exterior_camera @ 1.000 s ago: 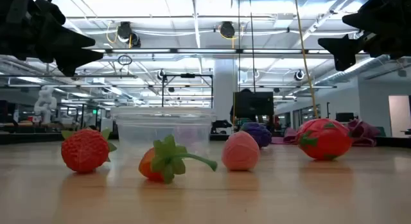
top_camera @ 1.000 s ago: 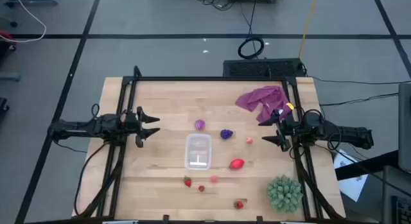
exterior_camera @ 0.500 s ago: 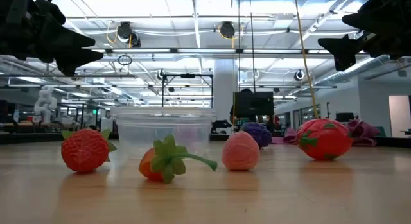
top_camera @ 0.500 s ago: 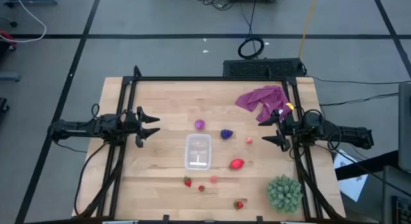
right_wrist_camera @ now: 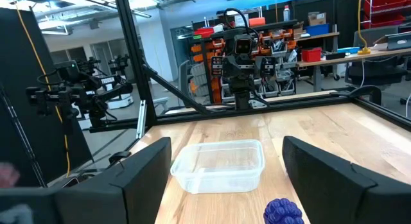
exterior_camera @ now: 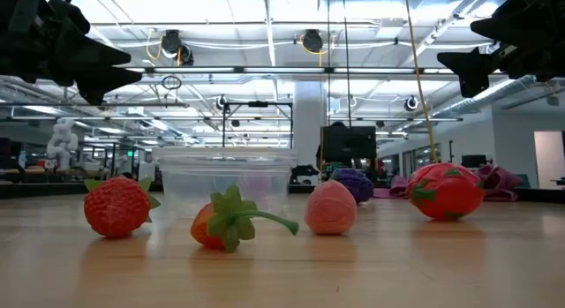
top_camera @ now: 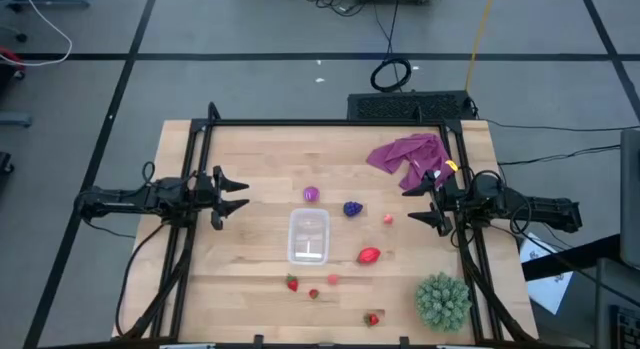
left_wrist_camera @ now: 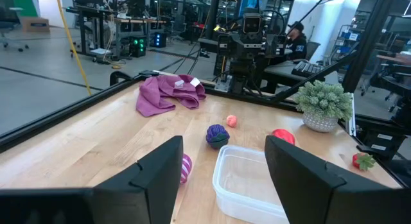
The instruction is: Pick and placing Produce into tupperware
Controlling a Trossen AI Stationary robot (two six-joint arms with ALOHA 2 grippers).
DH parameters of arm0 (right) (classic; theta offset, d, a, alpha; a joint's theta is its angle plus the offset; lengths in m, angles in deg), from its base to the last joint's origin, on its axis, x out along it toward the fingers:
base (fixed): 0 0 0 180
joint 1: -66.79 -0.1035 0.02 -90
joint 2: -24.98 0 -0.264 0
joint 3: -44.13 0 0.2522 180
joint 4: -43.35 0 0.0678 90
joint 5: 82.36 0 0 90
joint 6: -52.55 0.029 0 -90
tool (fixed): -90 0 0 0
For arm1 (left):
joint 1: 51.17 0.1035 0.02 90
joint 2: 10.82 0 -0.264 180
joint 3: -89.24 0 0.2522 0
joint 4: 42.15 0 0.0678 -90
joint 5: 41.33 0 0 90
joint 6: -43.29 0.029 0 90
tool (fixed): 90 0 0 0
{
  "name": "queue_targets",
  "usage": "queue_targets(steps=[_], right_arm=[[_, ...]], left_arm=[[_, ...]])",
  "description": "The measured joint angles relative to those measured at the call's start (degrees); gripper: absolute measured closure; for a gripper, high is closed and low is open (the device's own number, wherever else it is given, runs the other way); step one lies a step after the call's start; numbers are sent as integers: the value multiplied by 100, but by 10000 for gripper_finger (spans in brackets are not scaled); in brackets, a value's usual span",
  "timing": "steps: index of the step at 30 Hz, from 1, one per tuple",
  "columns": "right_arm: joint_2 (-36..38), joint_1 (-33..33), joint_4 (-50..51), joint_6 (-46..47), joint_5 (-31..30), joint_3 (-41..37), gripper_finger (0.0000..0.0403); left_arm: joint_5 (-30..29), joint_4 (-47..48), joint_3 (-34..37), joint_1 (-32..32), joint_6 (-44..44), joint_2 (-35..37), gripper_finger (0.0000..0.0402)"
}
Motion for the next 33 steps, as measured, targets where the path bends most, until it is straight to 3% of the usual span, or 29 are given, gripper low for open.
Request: queue_targets(steps=[20,27,33], right_arm=[[1,-1,-264,-123,-8,1,112],[1,-1,-848,895,-15,1,112],[1,-1,-914,1041,-19,1,112]], left_arm=[[-1,-3,-2,0,0,0,176],[-5,-255,0,1,32,0,176],[-7,-259,-1,-1,-294,0,176]])
